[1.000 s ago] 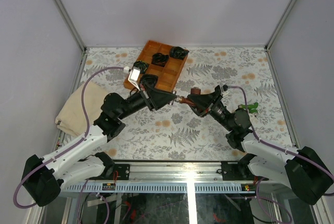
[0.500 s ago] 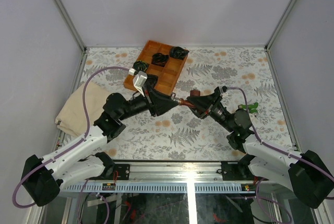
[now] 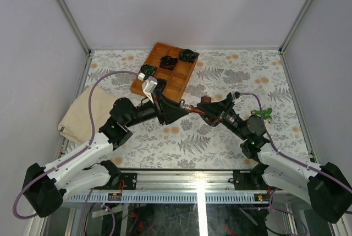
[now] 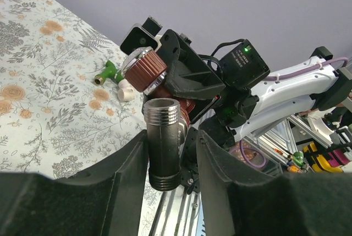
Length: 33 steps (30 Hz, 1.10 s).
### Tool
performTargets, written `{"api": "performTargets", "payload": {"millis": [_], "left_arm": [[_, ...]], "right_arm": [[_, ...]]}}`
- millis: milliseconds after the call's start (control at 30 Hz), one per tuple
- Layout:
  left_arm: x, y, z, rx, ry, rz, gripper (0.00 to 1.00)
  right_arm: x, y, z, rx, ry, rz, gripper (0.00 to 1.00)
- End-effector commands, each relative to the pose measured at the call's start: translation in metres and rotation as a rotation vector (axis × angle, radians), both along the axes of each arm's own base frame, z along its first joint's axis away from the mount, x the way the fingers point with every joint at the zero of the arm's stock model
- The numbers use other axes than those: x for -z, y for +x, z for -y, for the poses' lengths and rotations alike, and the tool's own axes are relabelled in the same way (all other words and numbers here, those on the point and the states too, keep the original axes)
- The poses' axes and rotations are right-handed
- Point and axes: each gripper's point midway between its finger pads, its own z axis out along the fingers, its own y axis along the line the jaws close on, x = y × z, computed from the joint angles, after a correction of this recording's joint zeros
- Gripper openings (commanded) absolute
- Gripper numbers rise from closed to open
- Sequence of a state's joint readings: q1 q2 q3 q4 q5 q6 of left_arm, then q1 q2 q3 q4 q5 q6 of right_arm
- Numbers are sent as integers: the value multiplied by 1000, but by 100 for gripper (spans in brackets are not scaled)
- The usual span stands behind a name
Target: Install the water faucets
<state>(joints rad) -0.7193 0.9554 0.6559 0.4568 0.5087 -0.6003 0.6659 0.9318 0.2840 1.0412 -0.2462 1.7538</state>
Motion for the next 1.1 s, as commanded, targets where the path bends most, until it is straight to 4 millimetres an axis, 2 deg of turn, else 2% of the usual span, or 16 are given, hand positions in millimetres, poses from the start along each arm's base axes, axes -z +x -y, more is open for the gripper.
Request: {"api": "performTargets", "payload": {"millis": [0, 367, 500, 633, 833, 933, 1067], "left_arm": [[-20, -1, -1, -4, -27, 57, 36], [-23, 7, -5, -62, -36, 73, 32], [-21, 6, -3, -42, -25, 84, 16], [-18, 3, -1, -18, -8, 133, 13], [-7, -5, -1, 25, 21, 343, 7], [-2, -18, -4, 53, -17, 535, 7], [-8, -18, -8, 19, -52, 695, 5]], "right_arm": [[-30, -6, 5, 9, 61, 82, 0], [-27, -6, 2, -1, 45, 79, 0], [-27, -7, 2, -5, 44, 77, 0], [-22, -7, -4, -38, 20, 39, 0], [-20, -10, 0, -85, 105, -80, 0], [-33, -14, 6, -128, 207, -140, 0], [-44, -18, -1, -219, 242, -206, 0]]}}
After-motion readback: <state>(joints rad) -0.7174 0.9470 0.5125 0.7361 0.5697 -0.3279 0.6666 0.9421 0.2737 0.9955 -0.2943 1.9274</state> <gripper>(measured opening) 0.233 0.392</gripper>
